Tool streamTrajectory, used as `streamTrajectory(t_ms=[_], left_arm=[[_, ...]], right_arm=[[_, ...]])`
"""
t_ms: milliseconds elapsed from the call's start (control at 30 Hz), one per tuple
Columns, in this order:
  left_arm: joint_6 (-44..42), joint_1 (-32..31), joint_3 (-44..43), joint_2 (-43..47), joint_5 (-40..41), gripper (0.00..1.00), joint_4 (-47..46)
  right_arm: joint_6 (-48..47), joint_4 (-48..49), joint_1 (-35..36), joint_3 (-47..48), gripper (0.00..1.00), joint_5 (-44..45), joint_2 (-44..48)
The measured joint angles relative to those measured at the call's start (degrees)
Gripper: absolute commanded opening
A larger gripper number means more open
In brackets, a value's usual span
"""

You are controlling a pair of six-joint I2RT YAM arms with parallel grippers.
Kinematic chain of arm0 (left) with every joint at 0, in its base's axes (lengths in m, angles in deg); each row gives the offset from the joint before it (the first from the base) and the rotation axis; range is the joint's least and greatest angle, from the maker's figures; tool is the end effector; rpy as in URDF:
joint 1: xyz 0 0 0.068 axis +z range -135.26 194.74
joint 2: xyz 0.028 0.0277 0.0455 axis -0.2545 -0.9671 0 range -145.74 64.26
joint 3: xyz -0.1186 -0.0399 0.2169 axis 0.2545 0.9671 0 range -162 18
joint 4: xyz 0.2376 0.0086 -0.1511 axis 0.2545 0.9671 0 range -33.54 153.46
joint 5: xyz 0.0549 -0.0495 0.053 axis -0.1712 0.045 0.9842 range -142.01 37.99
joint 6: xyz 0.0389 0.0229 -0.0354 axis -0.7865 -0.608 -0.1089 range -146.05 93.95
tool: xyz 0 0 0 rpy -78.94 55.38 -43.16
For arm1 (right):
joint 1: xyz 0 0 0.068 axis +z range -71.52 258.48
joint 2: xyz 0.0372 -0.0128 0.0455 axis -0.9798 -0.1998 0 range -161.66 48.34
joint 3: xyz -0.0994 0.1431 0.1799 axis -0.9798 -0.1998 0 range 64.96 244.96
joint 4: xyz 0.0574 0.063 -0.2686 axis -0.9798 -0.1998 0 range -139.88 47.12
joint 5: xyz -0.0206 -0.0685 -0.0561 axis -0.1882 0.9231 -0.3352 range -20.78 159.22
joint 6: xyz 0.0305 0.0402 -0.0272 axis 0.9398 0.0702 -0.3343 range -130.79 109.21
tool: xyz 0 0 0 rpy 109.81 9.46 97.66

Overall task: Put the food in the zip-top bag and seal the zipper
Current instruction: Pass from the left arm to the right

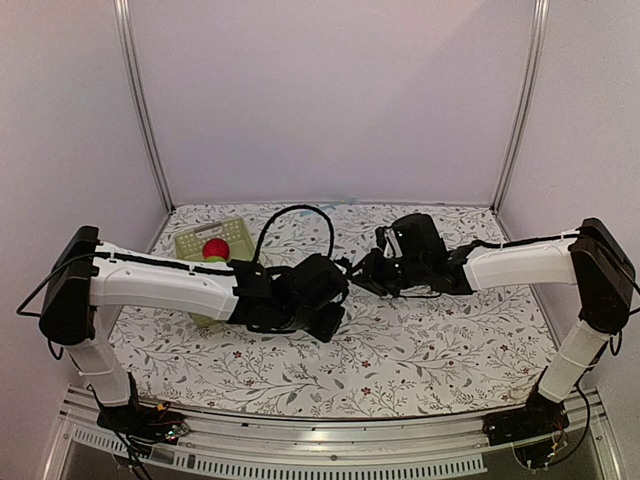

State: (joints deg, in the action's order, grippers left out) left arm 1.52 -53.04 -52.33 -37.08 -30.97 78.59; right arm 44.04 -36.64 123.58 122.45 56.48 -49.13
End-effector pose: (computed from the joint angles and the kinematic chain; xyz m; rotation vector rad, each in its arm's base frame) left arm 0.1625 -0.3592 0.1741 0.6945 2.3346 -0.2950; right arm 0.2680 0.2816 0.1640 0.0612 2.4191 1.1624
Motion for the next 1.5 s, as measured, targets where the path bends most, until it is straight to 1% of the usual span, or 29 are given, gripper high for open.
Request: streamTrajectory(t_ms=[200, 367, 467, 667, 833, 933, 1033, 1133, 1267, 1367, 1500], left_arm=[[2.3, 0.5, 1.9, 0.0, -1.2, 0.00, -0.9], [3.4, 0.9, 2.8, 0.0, -2.2, 0.00, -1.1], [4.2, 1.2, 2.8, 0.1, -2.8, 0.00, -1.8], [6.0, 1.9, 3.8, 1.2, -3.7, 0.00, -2.9], [7.0, 2.3, 4.5, 2.3, -4.2, 0.00, -3.6], [7.0, 2.3, 4.7, 2.3, -5.0, 0.00, -4.5], [7.0, 2.3, 4.7, 2.3, -5.7, 0.00, -5.0], [7.0, 2.3, 4.8, 2.3, -6.2, 0.00, -5.6], [7.0, 2.3, 5.0, 2.3, -6.8, 0.00, -6.2], [7.0, 2.3, 5.6, 2.3, -7.2, 0.00, -6.6], [7.0, 2.3, 6.0, 2.4, -7.5, 0.00, -6.9]], right_arm=[[0.7, 0.3, 0.0, -0.3, 0.29, 0.2, 1.0], [0.9, 0.6, 0.0, -0.6, 0.27, 0.2, 2.7], [0.9, 0.9, 0.0, -1.1, 0.27, 0.2, 2.9], [1.6, 1.1, 0.0, -4.8, 0.39, 1.2, 3.7], [2.0, 0.9, 0.2, -6.2, 0.45, 1.9, 4.7], [2.0, 1.1, 0.2, -6.2, 0.46, 1.9, 4.8], [2.0, 1.0, 0.2, -5.6, 0.43, 1.6, 4.6], [1.9, 1.2, 0.2, -4.2, 0.33, 1.4, 4.1], [1.6, 1.5, 0.3, -2.8, 0.24, 1.0, 2.8], [1.5, 1.6, 0.3, -2.4, 0.20, 0.4, 1.9], [1.3, 1.5, 0.3, -2.3, 0.16, 0.2, 1.6]])
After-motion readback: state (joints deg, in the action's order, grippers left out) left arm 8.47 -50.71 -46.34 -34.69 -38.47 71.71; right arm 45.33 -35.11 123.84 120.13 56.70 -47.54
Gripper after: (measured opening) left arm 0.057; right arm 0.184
